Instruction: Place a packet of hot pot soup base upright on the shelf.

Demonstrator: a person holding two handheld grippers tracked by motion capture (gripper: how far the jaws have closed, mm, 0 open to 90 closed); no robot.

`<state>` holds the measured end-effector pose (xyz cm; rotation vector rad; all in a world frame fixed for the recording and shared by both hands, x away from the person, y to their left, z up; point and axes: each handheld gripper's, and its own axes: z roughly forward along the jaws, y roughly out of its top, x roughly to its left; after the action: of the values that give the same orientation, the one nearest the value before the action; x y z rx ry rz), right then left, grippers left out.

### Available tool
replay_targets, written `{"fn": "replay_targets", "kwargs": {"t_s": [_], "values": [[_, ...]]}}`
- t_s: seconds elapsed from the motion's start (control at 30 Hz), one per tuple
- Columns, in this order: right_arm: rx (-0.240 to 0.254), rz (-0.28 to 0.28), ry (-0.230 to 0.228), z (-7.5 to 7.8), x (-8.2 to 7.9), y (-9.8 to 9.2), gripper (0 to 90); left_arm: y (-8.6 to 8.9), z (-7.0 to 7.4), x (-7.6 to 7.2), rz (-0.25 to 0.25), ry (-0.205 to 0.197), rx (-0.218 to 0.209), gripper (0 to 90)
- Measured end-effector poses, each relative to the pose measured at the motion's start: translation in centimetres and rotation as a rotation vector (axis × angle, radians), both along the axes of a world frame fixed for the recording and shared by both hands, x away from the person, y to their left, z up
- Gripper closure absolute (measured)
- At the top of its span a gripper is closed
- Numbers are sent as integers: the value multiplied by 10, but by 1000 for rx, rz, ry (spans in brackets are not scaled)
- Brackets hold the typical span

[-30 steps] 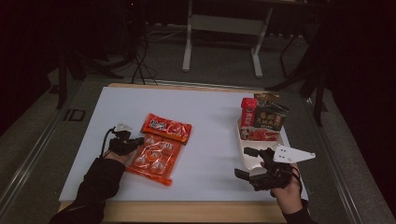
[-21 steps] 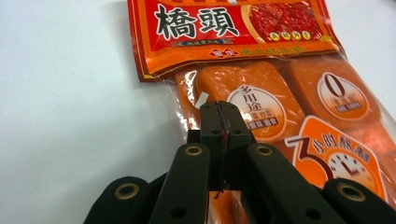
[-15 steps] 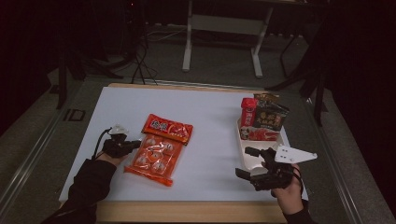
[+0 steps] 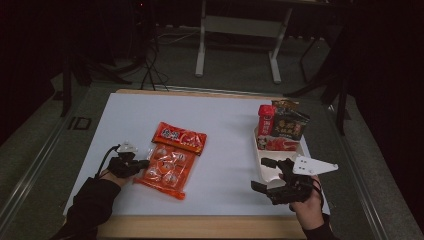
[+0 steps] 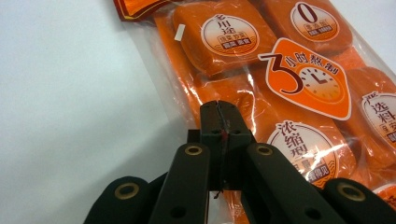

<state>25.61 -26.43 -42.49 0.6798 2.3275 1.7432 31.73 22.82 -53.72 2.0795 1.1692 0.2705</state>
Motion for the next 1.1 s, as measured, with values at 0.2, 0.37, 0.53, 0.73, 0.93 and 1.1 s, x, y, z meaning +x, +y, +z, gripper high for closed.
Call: {"fn": "replay_targets", "kwargs": {"t_s": [0.2,0.37,0.53,0.73,0.93,1.1], "values": [[-1,3,5,-1,0,0,141,-14,-1,-3,-31,-5,-4,900],[-3,4,6,-1,0,0,141,-32,0,-3,-66,7,-21,900],[-1,1,5,-1,0,-1,141,-51,0,-3,-129,19,-38,900],[-1,1,4,-1,0,-1,141,-72,0,-3,-185,33,-46,900],[-3,2,3,-1,0,-1,141,-73,2,1,-168,7,-40,900],[5,-2,1,0,-1,-3,141,-65,3,16,-99,4,-42,900]]}}
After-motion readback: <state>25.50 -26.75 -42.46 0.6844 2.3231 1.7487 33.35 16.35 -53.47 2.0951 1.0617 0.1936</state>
